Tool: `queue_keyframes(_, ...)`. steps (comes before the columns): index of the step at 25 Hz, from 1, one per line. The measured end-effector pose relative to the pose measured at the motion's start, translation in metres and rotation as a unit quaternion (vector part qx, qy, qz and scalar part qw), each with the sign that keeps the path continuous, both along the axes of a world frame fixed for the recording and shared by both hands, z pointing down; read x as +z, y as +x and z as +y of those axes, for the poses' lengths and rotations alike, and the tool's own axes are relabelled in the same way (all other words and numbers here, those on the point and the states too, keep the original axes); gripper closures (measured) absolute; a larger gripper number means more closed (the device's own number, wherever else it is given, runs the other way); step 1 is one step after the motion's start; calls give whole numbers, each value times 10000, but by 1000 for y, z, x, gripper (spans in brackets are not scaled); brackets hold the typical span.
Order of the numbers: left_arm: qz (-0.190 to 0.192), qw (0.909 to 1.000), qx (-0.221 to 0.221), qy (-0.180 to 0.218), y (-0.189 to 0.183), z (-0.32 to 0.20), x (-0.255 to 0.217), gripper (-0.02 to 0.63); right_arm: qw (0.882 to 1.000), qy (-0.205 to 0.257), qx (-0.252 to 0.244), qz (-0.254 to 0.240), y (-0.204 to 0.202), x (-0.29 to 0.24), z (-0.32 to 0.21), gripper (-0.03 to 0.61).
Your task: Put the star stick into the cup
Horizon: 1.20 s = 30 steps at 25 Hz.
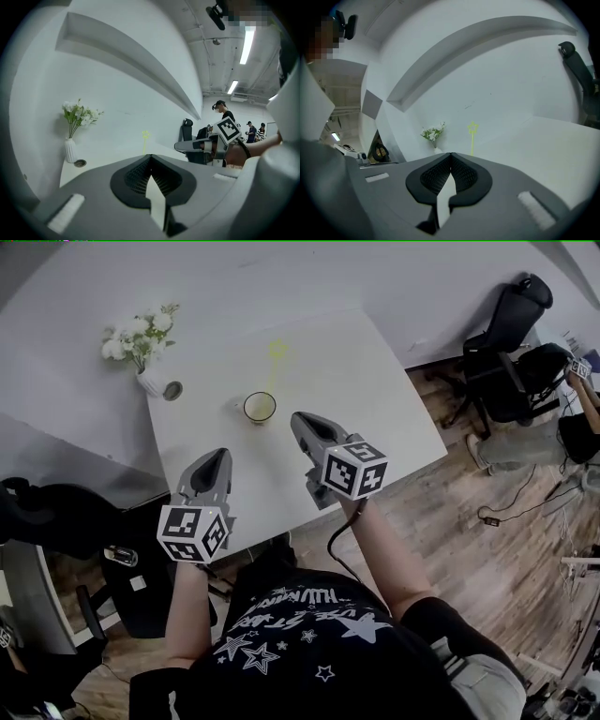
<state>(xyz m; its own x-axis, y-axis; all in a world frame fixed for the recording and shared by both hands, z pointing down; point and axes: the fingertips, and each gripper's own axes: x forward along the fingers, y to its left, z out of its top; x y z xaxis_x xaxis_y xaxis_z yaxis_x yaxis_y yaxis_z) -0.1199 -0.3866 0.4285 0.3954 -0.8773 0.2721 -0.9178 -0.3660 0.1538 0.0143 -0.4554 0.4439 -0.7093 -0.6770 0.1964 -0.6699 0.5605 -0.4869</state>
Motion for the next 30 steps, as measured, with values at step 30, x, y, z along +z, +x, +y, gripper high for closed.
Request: queue_keyframes(30,63,9990,-143,422,72,192,-24,611,9985,364,-383,114,71,-29,206,563)
